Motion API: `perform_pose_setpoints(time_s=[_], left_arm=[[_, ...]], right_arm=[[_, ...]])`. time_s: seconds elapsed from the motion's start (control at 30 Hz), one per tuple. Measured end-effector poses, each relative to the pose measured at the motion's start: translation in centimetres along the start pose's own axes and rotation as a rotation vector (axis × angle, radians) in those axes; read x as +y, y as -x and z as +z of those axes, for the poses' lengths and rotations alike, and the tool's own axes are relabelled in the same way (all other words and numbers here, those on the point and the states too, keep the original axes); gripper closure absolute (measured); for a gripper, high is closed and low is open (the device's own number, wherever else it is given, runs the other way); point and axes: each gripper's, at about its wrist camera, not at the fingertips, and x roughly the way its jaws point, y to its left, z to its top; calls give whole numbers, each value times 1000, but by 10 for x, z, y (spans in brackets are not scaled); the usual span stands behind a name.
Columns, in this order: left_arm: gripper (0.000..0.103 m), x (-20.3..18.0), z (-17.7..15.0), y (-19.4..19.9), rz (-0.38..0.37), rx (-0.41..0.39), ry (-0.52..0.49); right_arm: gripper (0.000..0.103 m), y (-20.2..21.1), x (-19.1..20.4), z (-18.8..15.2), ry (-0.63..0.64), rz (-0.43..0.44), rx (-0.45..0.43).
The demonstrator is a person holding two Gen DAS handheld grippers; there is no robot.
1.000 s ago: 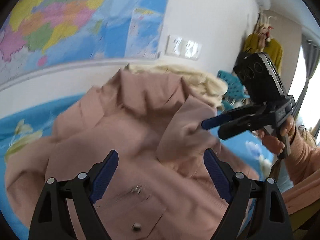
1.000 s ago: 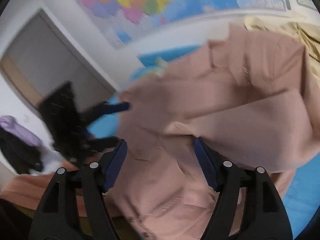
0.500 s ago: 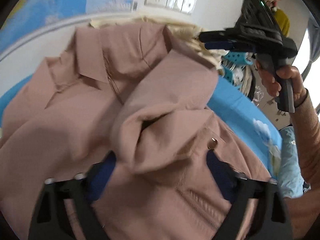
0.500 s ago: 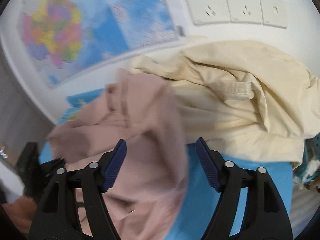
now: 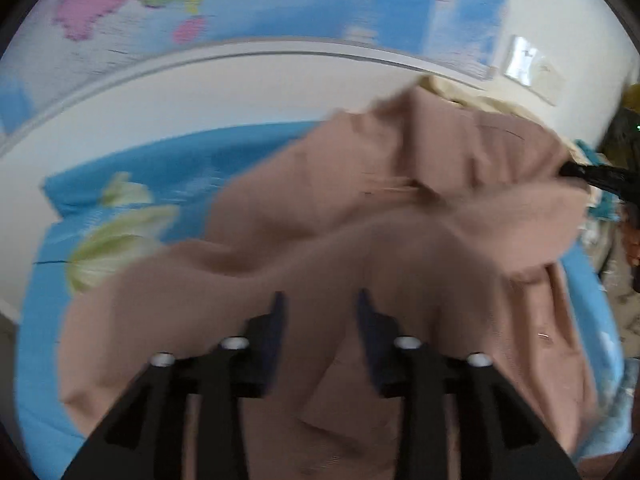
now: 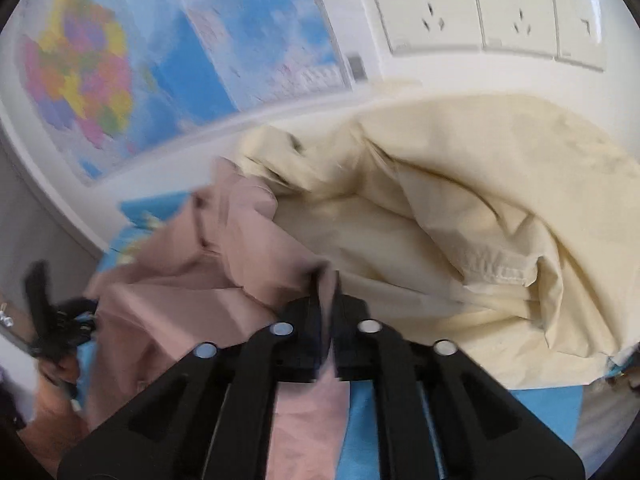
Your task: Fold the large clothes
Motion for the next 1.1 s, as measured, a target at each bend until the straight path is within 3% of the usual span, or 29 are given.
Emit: perform_pose_setpoints(time_s=[0.07, 0.17, 0.3, 0.43, 0.47, 0.5, 0.53, 0.57, 0.6, 0.67, 0.73, 0.77, 0.8, 0.83, 0.9, 0.97, 1.1], left_arm=[[49, 2, 0, 0, -56, 11, 4], [25, -8, -11, 2, -118, -3, -63], [15, -42, -32, 11, -110, -44, -268], [14, -60, -45, -8, -51, 4, -382], [14, -62, -47, -15, -48, 29, -394], [21, -62, -48, -20, -42, 43, -400], [28, -61, -49, -26, -26, 67, -409], [49, -59, -50, -31, -7, 78, -415], [65, -55, -48, -32, 19, 70, -415], [68, -46, -40, -25, 30, 24, -383], [54, -40, -32, -15, 83, -48, -344], [35, -37, -29, -11, 111, -68, -327], [25, -32, -27, -4, 97, -81, -306], [25, -27, -28, 2, 63, -98, -295], [17, -14, -29, 20, 33, -159, -274], [14, -1, -26, 33, 89, -193, -272], [14, 24, 7, 35, 137, -207, -243]], right_arm=[[55, -3, -13, -4, -41, 30, 10], [35, 9, -14, -10, -36, 32, -62], [24, 25, -3, -25, 42, 44, -83], [14, 8, 11, -39, 153, -73, -11], [25, -2, 10, -42, 156, -79, 17], [62, -11, 7, -44, 156, -57, 50], [83, -18, 5, -45, 158, -50, 72], [98, -22, 3, -45, 163, -67, 80], [98, -23, 0, -44, 165, -93, 64], [98, -17, -10, -41, 141, -119, 7], [98, -16, -22, -39, 101, -174, -23], [96, -21, -22, -40, 99, -187, -6], [92, -28, -23, -43, 106, -211, 22], [86, -31, -24, -44, 108, -230, 41], [60, -25, -22, -46, 113, -218, 39], [44, -6, -16, -45, 133, -226, -36], [27, 20, 22, -38, 284, -204, -146]])
